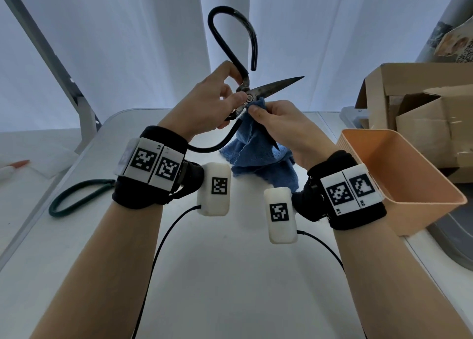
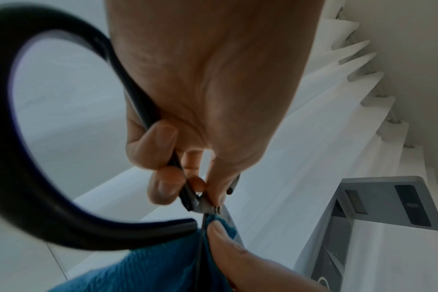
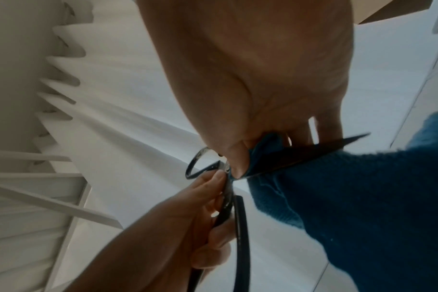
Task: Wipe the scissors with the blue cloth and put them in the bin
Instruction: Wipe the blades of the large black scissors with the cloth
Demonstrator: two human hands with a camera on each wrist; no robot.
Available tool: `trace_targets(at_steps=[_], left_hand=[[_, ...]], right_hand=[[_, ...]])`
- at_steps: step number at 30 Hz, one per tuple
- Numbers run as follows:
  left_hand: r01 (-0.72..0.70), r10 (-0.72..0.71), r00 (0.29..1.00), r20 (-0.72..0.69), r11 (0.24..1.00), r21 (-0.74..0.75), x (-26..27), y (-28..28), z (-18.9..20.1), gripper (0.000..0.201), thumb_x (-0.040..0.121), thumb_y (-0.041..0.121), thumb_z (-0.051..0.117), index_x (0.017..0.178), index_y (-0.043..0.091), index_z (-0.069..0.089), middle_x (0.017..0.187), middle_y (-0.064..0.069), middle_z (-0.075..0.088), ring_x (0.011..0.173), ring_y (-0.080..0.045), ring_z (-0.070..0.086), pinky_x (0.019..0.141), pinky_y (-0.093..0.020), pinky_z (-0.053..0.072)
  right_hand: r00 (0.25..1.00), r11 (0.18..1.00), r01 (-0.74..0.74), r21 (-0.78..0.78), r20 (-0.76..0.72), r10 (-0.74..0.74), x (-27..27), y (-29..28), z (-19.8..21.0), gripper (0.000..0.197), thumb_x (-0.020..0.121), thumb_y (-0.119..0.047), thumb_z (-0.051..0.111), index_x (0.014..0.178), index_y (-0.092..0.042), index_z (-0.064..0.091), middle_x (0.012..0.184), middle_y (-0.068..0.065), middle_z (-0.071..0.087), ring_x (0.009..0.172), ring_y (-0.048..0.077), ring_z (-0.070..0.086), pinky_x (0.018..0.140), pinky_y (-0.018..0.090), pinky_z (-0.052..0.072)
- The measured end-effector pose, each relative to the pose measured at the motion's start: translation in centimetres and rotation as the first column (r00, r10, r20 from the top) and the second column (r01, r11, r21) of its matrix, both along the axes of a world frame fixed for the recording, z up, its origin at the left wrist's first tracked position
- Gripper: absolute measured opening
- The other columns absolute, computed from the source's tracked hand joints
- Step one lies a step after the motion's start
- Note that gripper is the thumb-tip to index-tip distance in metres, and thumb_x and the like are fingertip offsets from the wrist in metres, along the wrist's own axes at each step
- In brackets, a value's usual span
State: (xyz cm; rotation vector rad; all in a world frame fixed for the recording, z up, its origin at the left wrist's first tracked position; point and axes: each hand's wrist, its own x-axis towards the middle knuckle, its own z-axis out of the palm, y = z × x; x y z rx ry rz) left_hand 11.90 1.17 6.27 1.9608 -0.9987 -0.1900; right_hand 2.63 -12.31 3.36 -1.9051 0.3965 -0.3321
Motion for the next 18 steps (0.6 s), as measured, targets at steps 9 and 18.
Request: trace_targets(at_steps=[9,18], left_hand=[[0.046,-0.047,0.997,-0.059,0.999,-0.01,-0.1,0.1,0.2,0.018,0.101,0.022,0.055,0.118,0.02,0.05,0.073,-0.002,0.049,0.06,-0.02,0.047,0.049,-0.02,0.044],[0.051,-0.055,0.995,-0.084,0.997,-0.053,-0.4,0.3,0.8,0.018,0.102,0.021,0.055,0.118,0.016,0.05,0.072,-0.004,0.049,0.06,-0.021,0.044,0.049,-0.026,0.04]], right_hand=[[0.991,0.988,-0.132,0.082,0.046,0.129,-0.7,-1.2,0.2,0.02,0.098,0.0,0.051,0.104,-0.004,0.07,0.096,0.009,0.071,0.089,0.017,0.066,0.087,0.029,0.054],[0.989,0.972,-0.056,0.227,0.144,0.023,-0.8,-0.6,0.4,0.021,0.094,-0.023,0.067,0.1,-0.005,0.076,0.088,0.008,0.075,0.076,0.012,0.07,0.068,0.02,0.055]])
